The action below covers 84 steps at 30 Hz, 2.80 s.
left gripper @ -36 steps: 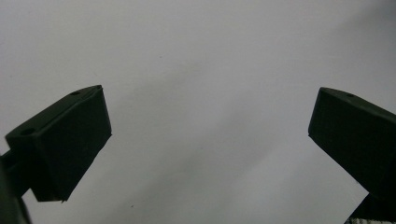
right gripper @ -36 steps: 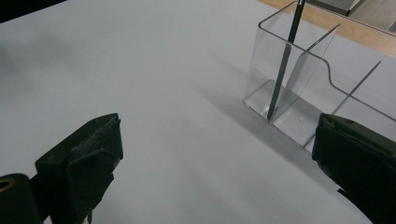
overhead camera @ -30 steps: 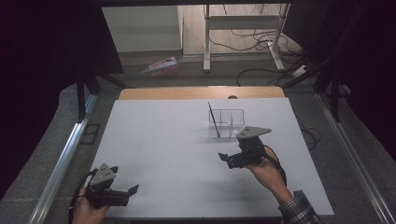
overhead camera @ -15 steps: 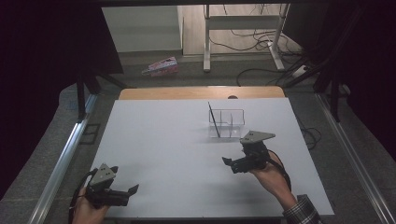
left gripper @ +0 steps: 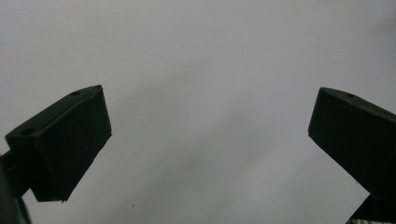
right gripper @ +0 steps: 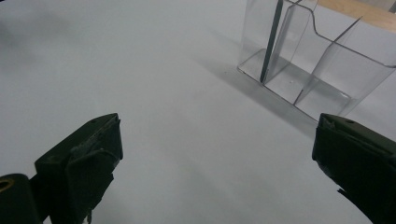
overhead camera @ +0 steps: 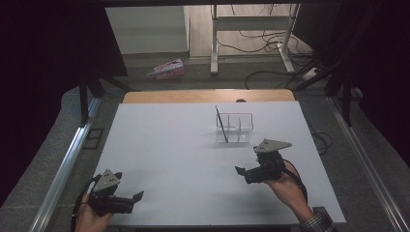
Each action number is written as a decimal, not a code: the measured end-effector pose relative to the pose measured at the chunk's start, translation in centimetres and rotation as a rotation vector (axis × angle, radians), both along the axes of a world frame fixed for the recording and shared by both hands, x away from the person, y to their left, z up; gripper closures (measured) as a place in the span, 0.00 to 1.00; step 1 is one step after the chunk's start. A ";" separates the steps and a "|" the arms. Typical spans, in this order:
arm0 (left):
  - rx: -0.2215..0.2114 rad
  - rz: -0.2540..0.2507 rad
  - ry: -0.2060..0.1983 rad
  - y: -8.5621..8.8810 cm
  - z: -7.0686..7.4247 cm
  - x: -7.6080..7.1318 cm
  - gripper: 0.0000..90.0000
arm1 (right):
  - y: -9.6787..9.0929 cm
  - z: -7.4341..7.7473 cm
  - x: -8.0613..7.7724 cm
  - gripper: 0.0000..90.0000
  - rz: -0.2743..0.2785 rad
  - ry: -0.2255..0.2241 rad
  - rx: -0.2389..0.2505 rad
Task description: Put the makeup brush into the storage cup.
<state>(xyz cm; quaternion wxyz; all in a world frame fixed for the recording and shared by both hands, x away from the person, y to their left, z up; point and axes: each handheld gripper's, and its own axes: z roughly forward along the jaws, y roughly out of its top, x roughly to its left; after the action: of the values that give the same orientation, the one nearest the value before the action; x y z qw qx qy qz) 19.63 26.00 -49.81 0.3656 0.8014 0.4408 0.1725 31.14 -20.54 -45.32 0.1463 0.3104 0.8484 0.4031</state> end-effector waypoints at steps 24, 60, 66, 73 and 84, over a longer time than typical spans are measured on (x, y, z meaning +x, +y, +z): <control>-0.003 0.002 -0.001 0.0 0.0 0.1 0.00 | -2.0 -0.7 -1.6 0.01 -0.025 0.001 -0.014; -0.023 0.003 0.002 0.1 0.0 0.2 0.00 | -4.7 -1.2 -3.7 0.00 -0.066 0.006 -0.032; -0.022 0.003 0.002 0.1 0.0 0.2 0.00 | -5.2 -1.2 -4.1 0.00 -0.077 0.003 -0.036; -0.021 0.002 0.002 0.1 0.0 0.3 0.00 | -5.9 -1.4 -4.5 0.00 -0.098 0.009 -0.043; -0.020 -0.001 0.003 0.1 0.0 0.3 0.00 | -7.2 -1.4 -5.3 0.00 -0.132 0.013 -0.044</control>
<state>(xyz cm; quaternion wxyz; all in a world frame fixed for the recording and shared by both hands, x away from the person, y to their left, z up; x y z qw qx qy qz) 19.95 26.06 -49.80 0.3731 0.7981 0.4428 0.1667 25.84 -27.70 -46.73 0.1739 0.3651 0.8357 0.3717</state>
